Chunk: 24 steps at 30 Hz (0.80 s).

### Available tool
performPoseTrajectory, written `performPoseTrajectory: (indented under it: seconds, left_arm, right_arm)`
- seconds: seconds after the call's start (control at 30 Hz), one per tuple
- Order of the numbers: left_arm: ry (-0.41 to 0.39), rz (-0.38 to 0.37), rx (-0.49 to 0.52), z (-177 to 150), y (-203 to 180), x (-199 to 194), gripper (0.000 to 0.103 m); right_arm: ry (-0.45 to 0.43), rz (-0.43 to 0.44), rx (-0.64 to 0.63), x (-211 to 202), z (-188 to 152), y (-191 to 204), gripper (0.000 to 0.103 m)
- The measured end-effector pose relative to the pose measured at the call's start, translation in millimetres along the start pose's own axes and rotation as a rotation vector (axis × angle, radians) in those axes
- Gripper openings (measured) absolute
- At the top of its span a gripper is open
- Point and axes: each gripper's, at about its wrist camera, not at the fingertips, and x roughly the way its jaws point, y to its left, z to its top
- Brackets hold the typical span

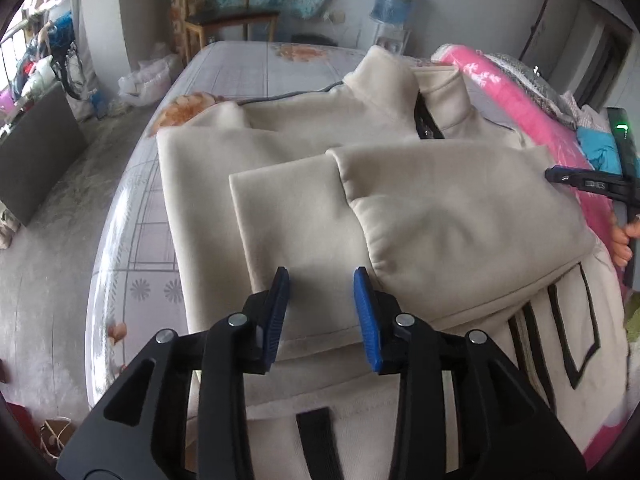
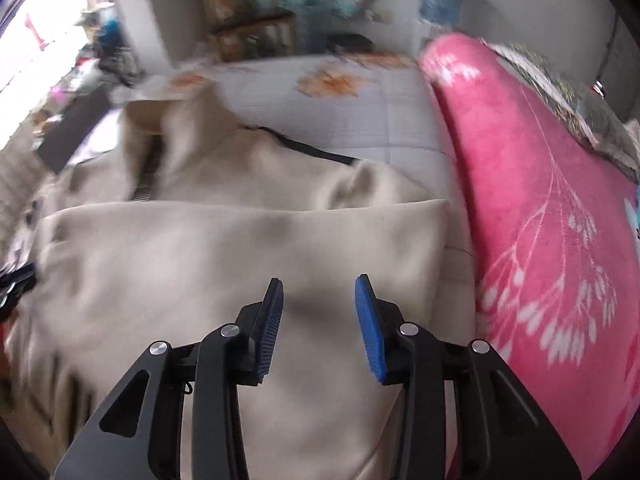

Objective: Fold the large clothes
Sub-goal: 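Move the right tool across the jacket toward its hem, then bring both open tools down to the jacket's hem edge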

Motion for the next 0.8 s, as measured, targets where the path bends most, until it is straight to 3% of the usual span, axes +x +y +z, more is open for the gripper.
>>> performPoseTrajectory:
  seconds: [0.07,0.17,0.27,0.4,0.53,0.67,0.73,0.8]
  left_arm:
    - [0.01,-0.001,-0.015,-1,2,-3,0.032]
    - [0.021,0.004,-0.038,-3,9,-12,0.033]
    - [0.012,0.031,-0.046,-8,15,-32,0.041]
    - [0.0,0.065,-0.033,-26,16,-67,0.048]
    - [0.005,0.095,0.006,-57,6,-99,0.061]
    - [0.023,0.1,0.056,-102,-9,-119,0.068]
    - [0.037,0.154,0.095,-128,-17,-120,0.069]
    - [0.053,0.201,0.116,-149,-19,-118,0.069]
  right_arm:
    - [-0.017,0.027,0.119,-3,4,-22,0.035]
    - [-0.054,-0.063,0.18,-32,-1,-36,0.037]
    - [-0.087,-0.015,0.2,-73,-20,-38,0.041]
    - [-0.148,0.035,0.137,-142,-75,-13,0.06]
    - [-0.124,0.117,0.1,-174,-140,19,0.074]
    - [-0.061,0.133,0.057,-174,-209,69,0.076]
    - [-0.051,0.102,0.04,-168,-233,89,0.076]
    - [-0.036,0.128,0.051,-164,-255,102,0.077]
